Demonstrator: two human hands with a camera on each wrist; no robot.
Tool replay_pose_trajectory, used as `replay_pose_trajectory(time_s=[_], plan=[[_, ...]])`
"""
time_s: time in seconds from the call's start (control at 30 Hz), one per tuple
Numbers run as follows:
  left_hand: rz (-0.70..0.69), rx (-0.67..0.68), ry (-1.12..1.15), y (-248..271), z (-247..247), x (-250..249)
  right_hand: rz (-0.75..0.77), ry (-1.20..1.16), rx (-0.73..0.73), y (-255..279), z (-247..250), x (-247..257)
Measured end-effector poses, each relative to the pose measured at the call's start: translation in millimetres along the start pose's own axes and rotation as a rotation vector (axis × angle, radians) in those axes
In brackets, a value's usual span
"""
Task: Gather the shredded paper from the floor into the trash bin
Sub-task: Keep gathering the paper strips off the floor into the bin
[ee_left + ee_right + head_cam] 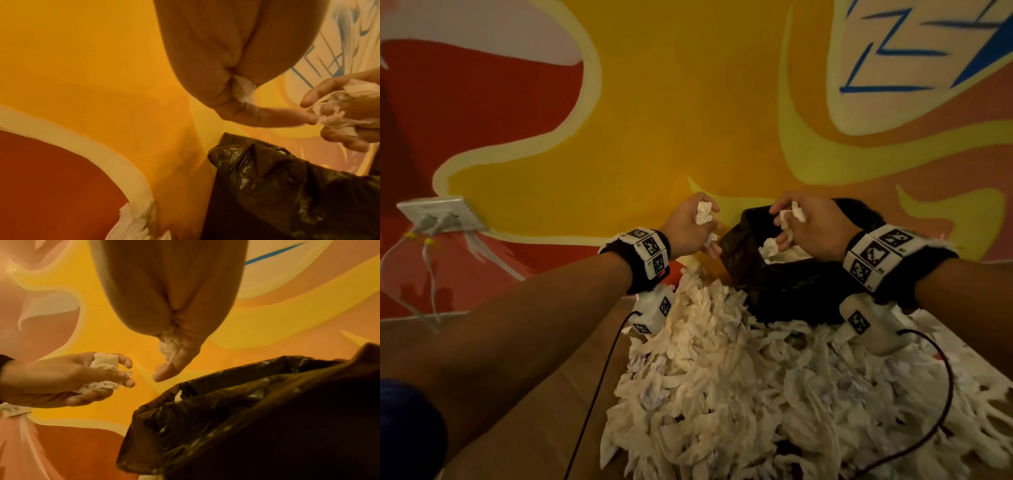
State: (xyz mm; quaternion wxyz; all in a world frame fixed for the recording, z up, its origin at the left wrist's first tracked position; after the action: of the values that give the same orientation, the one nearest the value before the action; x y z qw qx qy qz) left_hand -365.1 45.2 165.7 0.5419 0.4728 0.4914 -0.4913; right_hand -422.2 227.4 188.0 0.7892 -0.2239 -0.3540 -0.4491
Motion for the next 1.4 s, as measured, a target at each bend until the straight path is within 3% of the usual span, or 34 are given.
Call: replay_pose_trajectory(time_s=[0.33,0.53,0.67,0.83,0.97,1.1,1.23,1.3,1.4], plan=[[-0.101,0.011,-0.207,-21.4,-41.9,-17.6,0.096,0.387,-0.175,12.9,60.1,-24.1],[-0.089,0.031,-0.307,-30.1,-78.1,-26.8,-0.083,0.451,-0.25,20.3,82.3,-49.0],[-0.149,0.112,-0.527,-34.1,-106.6,-26.9,-0.108,0.524,-0.269,25.4,88.1,-56.2],[-0.244,0.085,-0.615,-42.4,-124.2,-24.0,-0.05,0.61,-0.169,22.7,84.3,-63.2],[-0.083,0.201,-0.692,-49.3,-133.1,-6.1,-0.159,0.548,0.031,14.2,76.4,-92.6],[0.12,0.278,-0.875,-51.3,-135.1,15.7,-0.246,0.582,0.069,8.5,71.4,-113.2],[0.182,0.298,-1.098,-52.4,-135.8,21.9,-0.268,0.685,0.173,2.2,69.1,-119.3],[0.214,0.39,-1.068,-55.1,-137.8,22.0,-0.234,0.654,0.137,-0.5,67.8,-117.3],[0.139,0.348,-1.005,-58.3,-134.2,17.9,-0.232,0.645,0.095,-3.4,65.9,-120.5]])
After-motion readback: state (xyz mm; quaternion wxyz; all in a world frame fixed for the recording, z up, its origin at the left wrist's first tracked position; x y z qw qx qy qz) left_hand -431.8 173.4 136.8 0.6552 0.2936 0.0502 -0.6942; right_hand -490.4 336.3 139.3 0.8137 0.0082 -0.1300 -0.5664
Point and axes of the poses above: each hand's wrist, its own y-axis away from the middle knuckle, its own z-axis out of the back of the hand, x = y × z, the point moved 6 cm from there along -y, towards the middle knuckle, and after that the axes turned 11 degrees about y, right-handed, at the moved point
